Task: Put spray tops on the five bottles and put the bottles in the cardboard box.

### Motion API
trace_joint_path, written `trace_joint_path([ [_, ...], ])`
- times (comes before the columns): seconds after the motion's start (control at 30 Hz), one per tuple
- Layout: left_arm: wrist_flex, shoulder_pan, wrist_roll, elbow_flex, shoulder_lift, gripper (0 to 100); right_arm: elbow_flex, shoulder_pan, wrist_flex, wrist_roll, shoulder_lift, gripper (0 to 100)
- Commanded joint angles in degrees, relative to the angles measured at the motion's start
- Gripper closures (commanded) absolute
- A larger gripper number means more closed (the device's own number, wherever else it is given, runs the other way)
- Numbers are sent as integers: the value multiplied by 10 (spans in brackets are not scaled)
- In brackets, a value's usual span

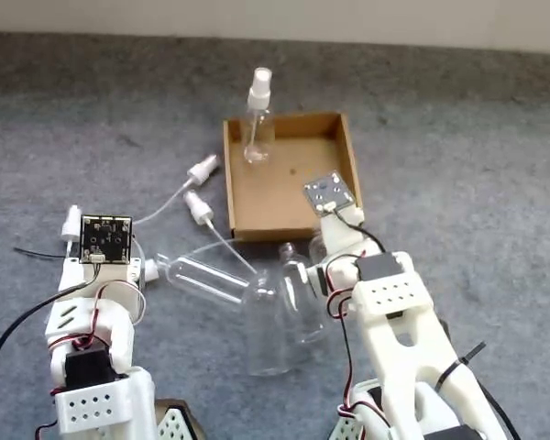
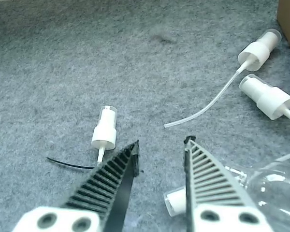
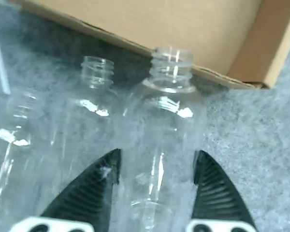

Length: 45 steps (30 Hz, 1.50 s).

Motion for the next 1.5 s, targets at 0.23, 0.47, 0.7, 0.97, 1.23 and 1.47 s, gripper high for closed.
trace_joint_path([
  [0.23,-12,12,-3,-1,-7,849,-79,102,142,55,-30,907],
  [0.47,-12,15,-3,-1,-7,849,-155,287,179,163,-47,907],
  [0.7,-11,28,-3,0,-7,849,-164,400,108,222,102,903],
  [0.97,1,29,-3,0,-11,849,-192,417,76,221,205,785],
  [1.23,1,30,-3,0,-12,849,-244,400,121,207,211,728],
  [1.47,1,30,-3,0,-12,849,-362,356,183,169,265,728],
])
